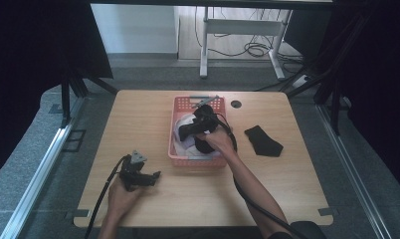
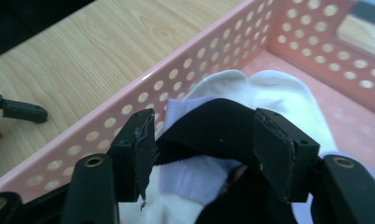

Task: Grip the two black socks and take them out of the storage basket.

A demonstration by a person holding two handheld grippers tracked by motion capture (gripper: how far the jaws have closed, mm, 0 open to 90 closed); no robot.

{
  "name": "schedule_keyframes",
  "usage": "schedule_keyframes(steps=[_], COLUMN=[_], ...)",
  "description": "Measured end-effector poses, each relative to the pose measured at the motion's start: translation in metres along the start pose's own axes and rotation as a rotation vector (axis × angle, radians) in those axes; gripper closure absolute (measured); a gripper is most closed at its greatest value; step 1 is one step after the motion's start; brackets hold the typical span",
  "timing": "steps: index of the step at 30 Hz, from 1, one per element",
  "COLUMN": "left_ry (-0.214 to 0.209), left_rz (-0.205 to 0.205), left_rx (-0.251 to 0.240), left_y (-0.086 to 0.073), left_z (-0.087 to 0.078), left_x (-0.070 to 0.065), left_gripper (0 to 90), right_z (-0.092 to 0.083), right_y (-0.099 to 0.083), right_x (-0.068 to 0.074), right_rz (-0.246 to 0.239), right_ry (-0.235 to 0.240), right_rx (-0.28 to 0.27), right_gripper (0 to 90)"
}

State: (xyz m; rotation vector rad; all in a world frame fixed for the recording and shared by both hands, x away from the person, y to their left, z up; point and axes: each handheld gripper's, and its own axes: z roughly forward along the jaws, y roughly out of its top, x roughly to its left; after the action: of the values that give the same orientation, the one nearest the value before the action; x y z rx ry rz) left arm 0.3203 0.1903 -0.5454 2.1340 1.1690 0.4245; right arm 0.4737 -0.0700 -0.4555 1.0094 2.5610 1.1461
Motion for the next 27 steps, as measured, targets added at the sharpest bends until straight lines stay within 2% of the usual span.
schedule_keyframes(steps=[1,3,8,9,12,14,15,20,24,27], left_ry=[0.0,0.0,0.0,0.0,0.0,0.0,0.0,0.0,-0.001,-0.001], left_rz=[0.0,0.0,0.0,0.0,0.0,0.0,0.0,0.0,0.0,0.0], left_rx=[0.0,0.0,0.0,0.0,0.0,0.0,0.001,0.0,0.0,-0.001], left_y=[0.0,0.0,0.0,0.0,0.0,0.0,0.0,0.0,0.0,0.0], left_z=[0.0,0.0,0.0,0.0,0.0,0.0,0.0,0.0,0.0,0.0], left_x=[0.0,0.0,0.0,0.0,0.0,0.0,0.0,0.0,0.0,0.0], left_gripper=[10.8,10.7,10.7,10.7,10.8,10.8,10.7,10.8,10.7,10.7], right_z=[0.009,0.016,0.028,0.034,0.036,0.036,0.036,0.029,0.019,0.003], right_y=[0.0,0.0,-0.002,-0.003,-0.004,-0.005,-0.005,-0.005,0.0,0.007], right_x=[0.004,0.008,0.01,0.011,0.01,0.01,0.01,0.01,0.01,0.013], right_rz=[-0.019,-0.032,-0.04,-0.045,-0.037,-0.029,-0.029,-0.037,-0.034,-0.043], right_ry=[0.0,0.0,-0.015,-0.038,-0.053,-0.059,-0.062,-0.079,-0.072,-0.068], right_rx=[0.023,0.041,0.072,0.098,0.114,0.122,0.122,0.111,0.076,0.037], right_gripper=[37.9,37.7,40.6,48.1,65.7,79.1,82.0,84.3,84.3,84.3])
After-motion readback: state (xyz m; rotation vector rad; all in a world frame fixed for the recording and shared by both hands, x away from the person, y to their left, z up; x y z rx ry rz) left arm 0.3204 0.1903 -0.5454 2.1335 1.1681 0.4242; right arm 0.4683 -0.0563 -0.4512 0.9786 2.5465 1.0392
